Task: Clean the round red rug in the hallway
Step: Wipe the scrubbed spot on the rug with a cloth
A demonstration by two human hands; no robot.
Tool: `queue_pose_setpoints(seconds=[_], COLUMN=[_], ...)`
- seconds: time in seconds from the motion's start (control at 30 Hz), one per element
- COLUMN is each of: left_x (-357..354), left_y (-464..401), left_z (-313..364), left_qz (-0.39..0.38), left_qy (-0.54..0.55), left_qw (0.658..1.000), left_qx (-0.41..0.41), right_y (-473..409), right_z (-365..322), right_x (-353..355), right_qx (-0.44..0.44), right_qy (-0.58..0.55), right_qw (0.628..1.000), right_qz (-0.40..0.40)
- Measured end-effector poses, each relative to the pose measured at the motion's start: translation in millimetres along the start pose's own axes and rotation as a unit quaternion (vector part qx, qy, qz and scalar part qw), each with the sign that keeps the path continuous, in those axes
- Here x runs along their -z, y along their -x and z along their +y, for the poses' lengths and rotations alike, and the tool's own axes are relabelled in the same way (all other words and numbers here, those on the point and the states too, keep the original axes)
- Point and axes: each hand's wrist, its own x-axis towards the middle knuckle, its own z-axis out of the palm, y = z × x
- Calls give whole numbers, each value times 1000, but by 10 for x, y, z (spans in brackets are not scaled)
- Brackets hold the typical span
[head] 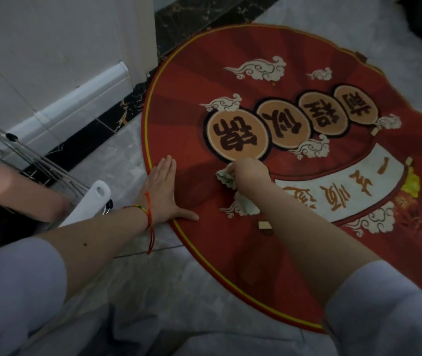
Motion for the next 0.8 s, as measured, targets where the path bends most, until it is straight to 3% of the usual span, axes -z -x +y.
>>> queue_pose_setpoints(seconds=[0.1,0.2,0.23,0.3,0.37,0.43,0.5,0.57,0.6,0.7,0.8], left_x=[-4,15,8,15,22,9,6,7,12,21,25], left_y=[-5,-5,-3,-2,-19,-29,-31,-26,-22,-15,-12], left_z=[-24,-9,-10,-3,-7,-15,-16,-10,-7,-8,6], left_qz=[-8,-11,-9,-11,-11,-8,-11,-16,-17,-13,-15], left_qy=[0,-3,-5,-6,-4,-3,-3,-6,-6,-7,-4], left_qw=[1000,1000,1000,1000,1000,1000,1000,1000,1000,1000,1000], left_qx=[-4,0,3,2,0,3,4,0,0,0,0], right_y=[143,64,-17,-49,41,115,190,226,247,358,468], right_z=[67,69,75,90,89,118,150,274,337,349,249], right_x=[-309,-37,92,262,216,63,-21,-124,-179,-214,-290], right_qx=[35,3,-7,-38,-72,-87,-80,-17,25,153,196], right_qy=[-37,-59,-113,-343,-540,-597,-530,-329,-222,-40,70], right_qw=[998,998,993,935,829,789,844,941,967,971,975], right_qz=[44,-24,-37,-85,-129,-114,-34,79,125,181,82])
